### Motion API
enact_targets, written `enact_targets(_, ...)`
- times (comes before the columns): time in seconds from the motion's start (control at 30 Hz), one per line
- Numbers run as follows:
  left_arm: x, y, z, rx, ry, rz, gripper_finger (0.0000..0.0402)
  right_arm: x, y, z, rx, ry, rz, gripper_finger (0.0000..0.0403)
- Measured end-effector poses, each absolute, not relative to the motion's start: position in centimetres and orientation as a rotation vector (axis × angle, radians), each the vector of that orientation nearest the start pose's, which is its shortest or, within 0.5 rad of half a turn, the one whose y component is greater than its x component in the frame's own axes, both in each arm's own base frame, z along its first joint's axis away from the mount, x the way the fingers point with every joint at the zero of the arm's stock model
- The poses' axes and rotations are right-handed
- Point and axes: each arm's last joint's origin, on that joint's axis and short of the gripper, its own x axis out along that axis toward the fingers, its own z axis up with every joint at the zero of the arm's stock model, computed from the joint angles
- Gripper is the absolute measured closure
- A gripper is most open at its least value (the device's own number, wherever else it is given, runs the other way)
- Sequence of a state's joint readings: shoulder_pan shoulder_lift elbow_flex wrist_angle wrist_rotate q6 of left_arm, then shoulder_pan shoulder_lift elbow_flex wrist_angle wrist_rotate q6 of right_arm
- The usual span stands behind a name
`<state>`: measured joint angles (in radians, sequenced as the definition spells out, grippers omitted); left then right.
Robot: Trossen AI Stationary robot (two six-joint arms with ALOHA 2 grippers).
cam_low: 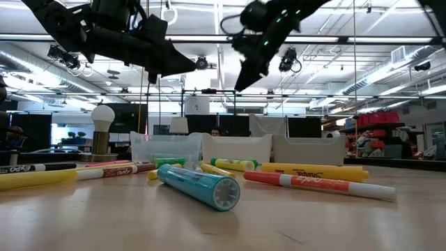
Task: Pick & Place Markers
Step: Put the red marker pen into the gray bin
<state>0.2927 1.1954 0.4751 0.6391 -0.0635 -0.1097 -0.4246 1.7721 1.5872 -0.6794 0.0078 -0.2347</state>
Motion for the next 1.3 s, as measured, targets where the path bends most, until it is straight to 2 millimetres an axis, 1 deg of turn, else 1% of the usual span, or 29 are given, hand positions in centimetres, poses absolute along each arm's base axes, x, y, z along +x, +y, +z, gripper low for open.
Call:
enact_targets(0.1,23.4,6.7,22.4,-0.122,0.072,0.292,0.0344,33.6,-11.6,29.6,-0.029,0.869,-0.24,0.0297)
enact_targets(0.17,23.5,6.2,22.2,-0.125,0.094,0.247,0.0344,32.4,-8.8,28.6,-0.009,0.851,-0.201,0.0305)
enact_targets(0.27,23.7,5.4,21.9,-0.121,0.134,0.192,0.0344,30.7,-5.4,26.7,0.051,0.809,-0.165,0.0316)
enact_targets(0.4,23.8,4.3,21.6,-0.113,0.172,0.143,0.0344,28.9,-2.0,24.0,0.175,0.741,-0.133,0.0326)
enact_targets(0.53,23.9,3.3,21.2,-0.113,0.217,0.104,0.0344,27.7,0.5,21.1,0.252,0.684,-0.137,0.0335)
enact_targets(0.63,23.9,2.4,20.8,-0.113,0.26,0.074,0.0344,26.8,1.6,19.1,0.266,0.677,-0.131,0.0341)
enact_targets(0.73,23.8,1.4,20.2,-0.128,0.325,0.083,0.0344,26.0,1.8,17.7,0.264,0.681,-0.124,0.0344)
enact_targets(0.87,23.6,0.3,19.6,-0.096,0.388,0.151,0.0344,25.5,1.7,16.7,0.263,0.672,-0.128,0.0346)
enact_targets(1.0,23.5,-0.1,19.4,-0.078,0.404,0.19,0.0344,25.3,1.1,16.3,0.283,0.665,-0.16,0.0339)
enact_targets(1.07,23.5,-0.1,19.4,-0.078,0.402,0.193,0.0344,25.3,0.9,15.9,0.29,0.678,-0.175,0.0327)
enact_targets(1.13,23.5,0.0,19.4,-0.079,0.403,0.198,0.0344,25.2,1.0,15.2,0.269,0.714,-0.172,0.0306)
enact_targets(1.3,23.5,0.0,19.4,-0.093,0.399,0.221,0.0344,25.5,1.2,13.5,0.166,0.791,-0.149,0.023)
